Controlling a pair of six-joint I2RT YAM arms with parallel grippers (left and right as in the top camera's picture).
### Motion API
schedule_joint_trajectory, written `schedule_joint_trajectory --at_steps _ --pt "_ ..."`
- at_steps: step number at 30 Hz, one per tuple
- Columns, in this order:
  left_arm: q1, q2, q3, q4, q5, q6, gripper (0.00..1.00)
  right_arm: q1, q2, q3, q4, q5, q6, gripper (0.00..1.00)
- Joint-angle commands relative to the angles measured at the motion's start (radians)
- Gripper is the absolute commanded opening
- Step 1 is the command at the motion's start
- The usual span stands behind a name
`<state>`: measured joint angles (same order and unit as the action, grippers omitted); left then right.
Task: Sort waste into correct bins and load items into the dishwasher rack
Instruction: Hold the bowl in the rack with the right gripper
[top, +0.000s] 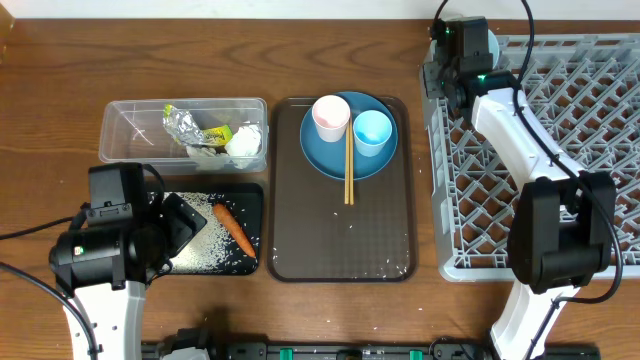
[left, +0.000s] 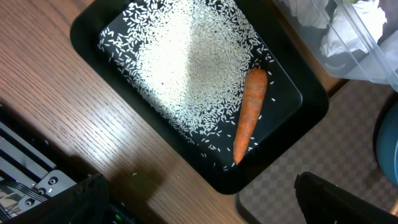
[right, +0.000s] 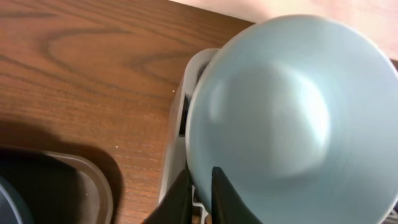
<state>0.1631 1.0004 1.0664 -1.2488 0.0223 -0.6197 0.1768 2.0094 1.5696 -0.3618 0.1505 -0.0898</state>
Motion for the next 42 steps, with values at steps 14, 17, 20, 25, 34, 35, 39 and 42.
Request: schedule_joint_trajectory --at_steps 14,17,20,25,34,35,39,42 --pt "0.006 0.000 -0.004 0.000 -0.012 0.017 0.98 -0.001 0.005 -0.005 0.039 0.018 0.010 0.01" --pt "0.006 0.000 -0.004 0.000 -0.012 0.017 0.98 -0.001 -0.012 -0.005 0.016 0.018 0.015 0.01" --pt "0.006 0.000 -0.004 0.000 -0.012 0.017 0.98 -0.001 -0.024 -0.005 -0.024 0.018 0.014 0.01" --pt "0.006 0.000 -0.004 0.000 -0.012 0.017 0.98 -0.001 -0.025 -0.005 -0.074 0.018 0.014 0.01" --pt "0.006 0.000 -0.004 0.000 -0.012 0.017 0.98 -0.002 -0.031 -0.005 -0.022 0.018 0.014 0.30" --pt "0.006 0.000 -0.004 0.000 -0.012 0.017 0.98 -0.002 -0.035 -0.005 -0.016 0.018 0.014 0.33" --pt "0.006 0.000 -0.004 0.000 -0.012 0.017 0.98 0.001 -0.060 -0.005 -0.003 0.018 0.014 0.38" --pt "0.006 0.000 -0.004 0.000 -0.012 0.017 0.98 0.001 -0.080 -0.005 0.011 0.018 0.012 0.39"
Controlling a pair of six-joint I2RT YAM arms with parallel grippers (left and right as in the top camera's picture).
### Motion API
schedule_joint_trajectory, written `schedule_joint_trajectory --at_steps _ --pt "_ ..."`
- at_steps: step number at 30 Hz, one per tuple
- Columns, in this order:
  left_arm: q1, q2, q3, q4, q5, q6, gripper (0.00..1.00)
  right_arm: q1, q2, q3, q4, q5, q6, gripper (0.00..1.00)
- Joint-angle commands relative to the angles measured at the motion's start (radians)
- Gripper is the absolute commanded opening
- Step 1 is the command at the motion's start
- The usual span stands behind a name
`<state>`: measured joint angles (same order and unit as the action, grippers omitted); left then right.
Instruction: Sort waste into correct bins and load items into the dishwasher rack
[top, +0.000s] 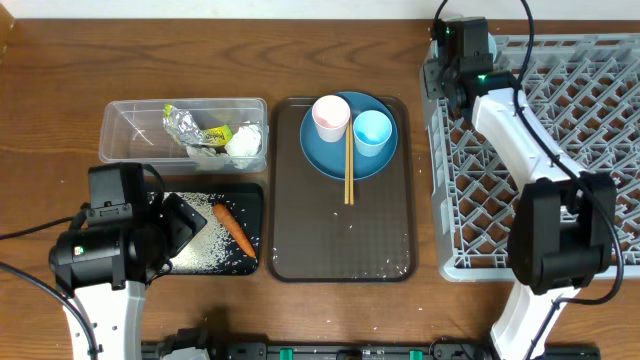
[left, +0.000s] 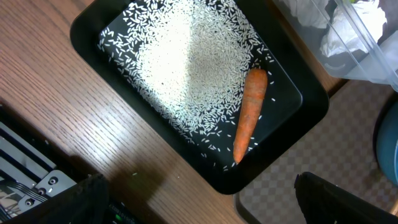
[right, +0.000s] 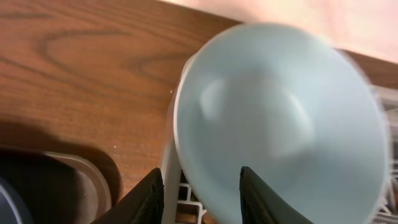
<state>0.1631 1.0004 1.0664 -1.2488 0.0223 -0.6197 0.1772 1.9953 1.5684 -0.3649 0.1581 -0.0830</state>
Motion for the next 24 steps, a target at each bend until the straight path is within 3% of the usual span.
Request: schedule_joint_trajectory --at_steps 1,8,14,20,24 --pt "0.006 0.000 -0.004 0.000 -0.012 0.017 0.98 0.001 -0.066 -0.003 0.020 0.010 -0.008 0.42" --pt "0.006 0.000 -0.004 0.000 -0.012 0.017 0.98 -0.001 -0.030 -0.003 0.056 -0.020 -0.108 0.46" --pt "0.006 0.000 -0.004 0.000 -0.012 0.017 0.98 -0.001 0.020 -0.003 0.086 -0.026 -0.113 0.44" --pt "0.006 0.000 -0.004 0.000 -0.012 0.017 0.98 -0.001 0.052 -0.004 0.090 -0.032 -0.113 0.40" --pt "0.006 0.000 -0.004 0.000 -0.012 0.017 0.98 -0.002 0.071 -0.004 0.089 -0.031 -0.113 0.25"
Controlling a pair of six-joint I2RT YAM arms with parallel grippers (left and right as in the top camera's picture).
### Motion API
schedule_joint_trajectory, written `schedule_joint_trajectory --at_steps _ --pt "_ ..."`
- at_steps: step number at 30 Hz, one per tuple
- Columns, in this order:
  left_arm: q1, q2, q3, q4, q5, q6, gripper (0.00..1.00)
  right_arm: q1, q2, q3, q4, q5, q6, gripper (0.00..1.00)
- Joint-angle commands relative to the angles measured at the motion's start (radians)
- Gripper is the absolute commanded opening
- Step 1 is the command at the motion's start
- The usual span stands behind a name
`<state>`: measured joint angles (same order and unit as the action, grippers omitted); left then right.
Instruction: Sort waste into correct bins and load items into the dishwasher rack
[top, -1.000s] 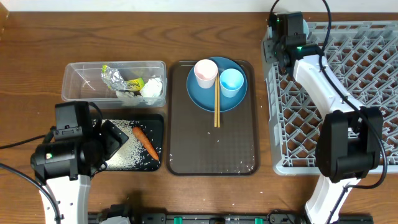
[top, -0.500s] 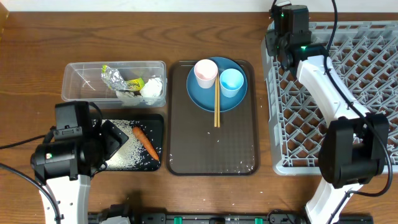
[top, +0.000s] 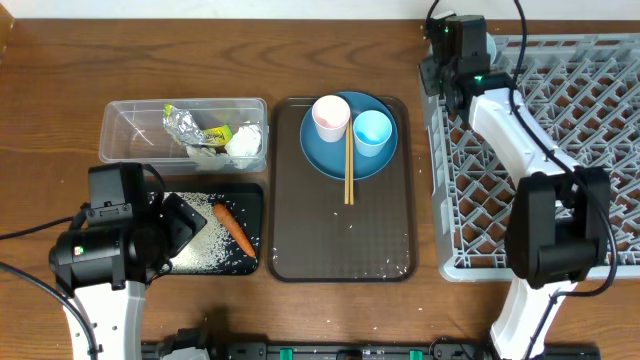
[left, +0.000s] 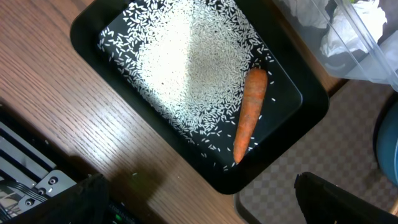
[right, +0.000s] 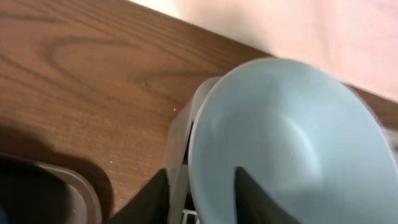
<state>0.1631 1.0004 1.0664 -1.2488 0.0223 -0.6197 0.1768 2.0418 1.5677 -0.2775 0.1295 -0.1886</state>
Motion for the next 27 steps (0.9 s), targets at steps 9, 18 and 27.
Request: schedule_joint_trajectory --at_steps 9,18,27 --pt "0.006 0.000 -0.004 0.000 -0.012 0.017 0.98 0.007 -0.009 -0.003 0.026 0.032 -0.007 0.01" --pt "0.006 0.000 -0.004 0.000 -0.012 0.017 0.98 -0.037 -0.262 -0.003 -0.110 -0.191 0.232 0.01" --pt "0.006 0.000 -0.004 0.000 -0.012 0.017 0.98 -0.317 -0.348 -0.007 -0.168 -0.974 0.486 0.01"
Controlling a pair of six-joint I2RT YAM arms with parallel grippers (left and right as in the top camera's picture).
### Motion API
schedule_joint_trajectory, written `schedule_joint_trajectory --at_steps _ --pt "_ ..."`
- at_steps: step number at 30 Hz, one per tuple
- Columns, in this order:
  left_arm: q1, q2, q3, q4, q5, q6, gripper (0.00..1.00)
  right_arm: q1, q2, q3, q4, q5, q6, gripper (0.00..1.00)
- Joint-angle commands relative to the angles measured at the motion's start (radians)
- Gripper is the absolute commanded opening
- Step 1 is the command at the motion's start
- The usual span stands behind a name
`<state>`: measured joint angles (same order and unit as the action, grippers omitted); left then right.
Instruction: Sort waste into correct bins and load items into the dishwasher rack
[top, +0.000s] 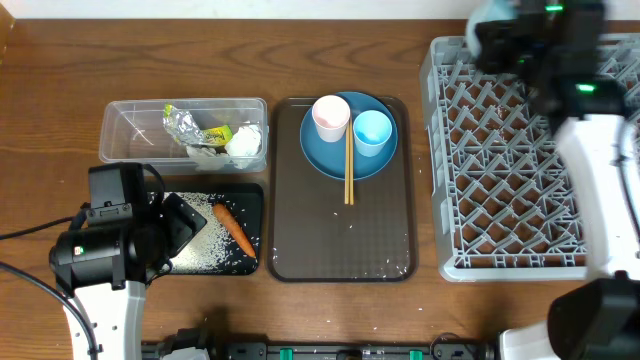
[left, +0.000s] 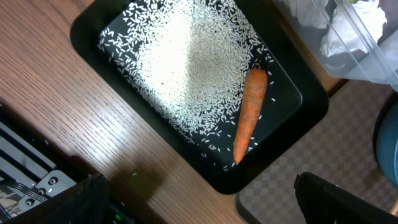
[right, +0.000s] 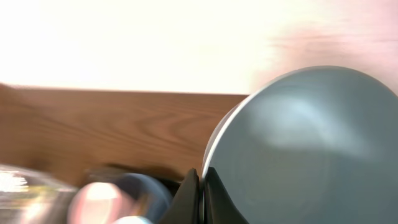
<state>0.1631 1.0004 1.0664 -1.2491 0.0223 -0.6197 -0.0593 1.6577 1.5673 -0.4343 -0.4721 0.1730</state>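
My right gripper (right: 203, 186) is shut on the rim of a pale blue bowl (right: 311, 149). It holds the bowl high over the far left part of the grey dishwasher rack (top: 530, 170); from overhead the right gripper (top: 497, 35) is near the top edge. A brown tray (top: 340, 190) carries a blue plate (top: 330, 155), a pink cup (top: 331, 116), a blue cup (top: 372, 130) and chopsticks (top: 348, 165). My left gripper (left: 199, 208) is open above the black bin (left: 193, 93), which holds rice and a carrot (left: 249, 115).
A clear bin (top: 183, 132) at the back left holds foil and crumpled paper. The black bin (top: 205, 230) sits in front of it, left of the tray. The rack fills the right side of the wooden table (top: 60, 70).
The right gripper's fingers stood apart by the bowl at the rack's far left corner. They are now shut on its rim, and the arm is higher and further right. The left arm is unchanged.
The right gripper was first shut on the bowl's rim at the rack's far left corner. At the two later moments its fingers stood apart with the bowl there. Now it grips the rim again, raised and further right. The left arm stayed open over the black bin throughout.
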Motion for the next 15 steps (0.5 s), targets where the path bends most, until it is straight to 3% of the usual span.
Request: schedule_joint_trajectory --at_steps 1,7,12,15 --pt "0.006 0.000 -0.004 0.000 -0.012 0.017 0.98 -0.113 0.047 -0.007 -0.011 -0.442 0.130 0.01" --pt "0.006 0.000 -0.004 0.000 -0.012 0.017 0.98 -0.239 0.177 -0.007 0.133 -0.904 0.130 0.01" --pt "0.006 0.000 -0.004 0.000 -0.012 0.017 0.98 -0.249 0.303 -0.007 0.204 -1.088 0.080 0.01" --pt "0.006 0.000 -0.004 0.000 -0.012 0.017 0.98 -0.239 0.377 -0.007 0.211 -1.087 0.048 0.01"
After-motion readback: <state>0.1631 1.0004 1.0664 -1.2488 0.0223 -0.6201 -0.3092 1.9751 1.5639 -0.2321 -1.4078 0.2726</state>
